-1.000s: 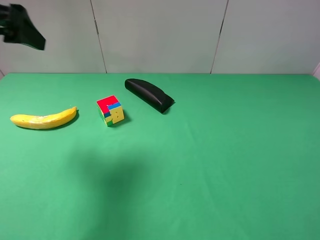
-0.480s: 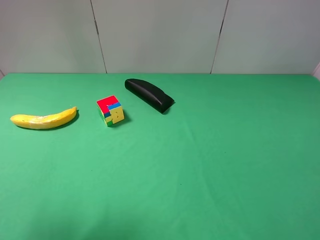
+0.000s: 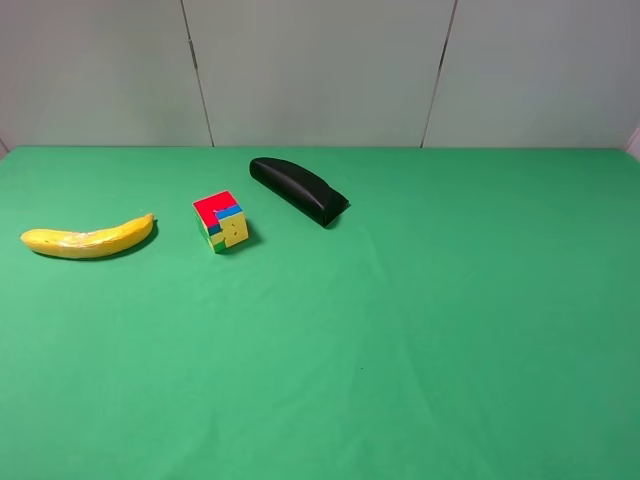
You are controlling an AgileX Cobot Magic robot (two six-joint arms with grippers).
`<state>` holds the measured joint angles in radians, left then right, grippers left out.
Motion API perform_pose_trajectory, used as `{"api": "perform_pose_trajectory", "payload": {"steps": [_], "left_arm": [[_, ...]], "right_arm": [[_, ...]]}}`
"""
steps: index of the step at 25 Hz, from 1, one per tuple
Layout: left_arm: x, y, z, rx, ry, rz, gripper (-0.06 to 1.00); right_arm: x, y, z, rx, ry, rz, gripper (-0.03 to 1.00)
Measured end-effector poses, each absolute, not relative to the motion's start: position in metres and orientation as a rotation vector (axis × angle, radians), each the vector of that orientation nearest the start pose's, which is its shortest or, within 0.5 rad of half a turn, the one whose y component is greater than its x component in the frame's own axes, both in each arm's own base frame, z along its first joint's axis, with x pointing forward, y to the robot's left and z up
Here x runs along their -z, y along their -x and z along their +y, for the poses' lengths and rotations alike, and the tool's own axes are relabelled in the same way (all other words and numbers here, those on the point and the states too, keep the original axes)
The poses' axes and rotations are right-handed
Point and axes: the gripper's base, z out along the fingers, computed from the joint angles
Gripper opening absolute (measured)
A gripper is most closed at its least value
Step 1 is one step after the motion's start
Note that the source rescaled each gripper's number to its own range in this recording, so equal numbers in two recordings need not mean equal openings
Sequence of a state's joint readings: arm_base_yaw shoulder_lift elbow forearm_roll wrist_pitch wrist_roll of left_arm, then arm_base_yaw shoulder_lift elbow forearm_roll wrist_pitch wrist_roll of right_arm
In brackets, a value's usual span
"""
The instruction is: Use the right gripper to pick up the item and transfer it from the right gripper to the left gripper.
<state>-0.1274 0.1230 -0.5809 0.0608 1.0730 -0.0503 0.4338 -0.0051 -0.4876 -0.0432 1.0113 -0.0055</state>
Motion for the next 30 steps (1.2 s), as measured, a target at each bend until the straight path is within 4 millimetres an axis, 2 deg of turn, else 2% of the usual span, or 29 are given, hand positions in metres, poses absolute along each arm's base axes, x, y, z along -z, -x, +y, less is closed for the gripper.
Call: {"api": "perform_pose_trajectory", "payload": {"steps": [5, 18, 22, 25, 30], "left_arm": [[-0.276, 0.005, 0.005, 0.048, -0.08, 2.054, 0.98], [-0.276, 0.005, 0.003, 0.064, -0.103, 2.041, 0.98], [-0.276, 0.005, 0.003, 0.03, -0.048, 2.042, 0.98], [-0.276, 0.006, 0.002, -0.012, 0.022, 2.042, 0.98], [-0.276, 0.006, 0.002, -0.045, 0.075, 2.041, 0.98]], "right_arm": [[-0.278, 0.001, -0.004, -0.223, 0.437, 1.96, 1.0], [-0.278, 0.001, -0.004, -0.223, 0.437, 1.96, 1.0], [-0.278, 0.001, -0.004, -0.22, 0.433, 1.961, 1.0], [-0.278, 0.001, -0.004, -0.185, 0.376, 1.971, 1.0], [-0.278, 0.002, -0.004, -0.054, 0.173, 1.994, 1.0]]}}
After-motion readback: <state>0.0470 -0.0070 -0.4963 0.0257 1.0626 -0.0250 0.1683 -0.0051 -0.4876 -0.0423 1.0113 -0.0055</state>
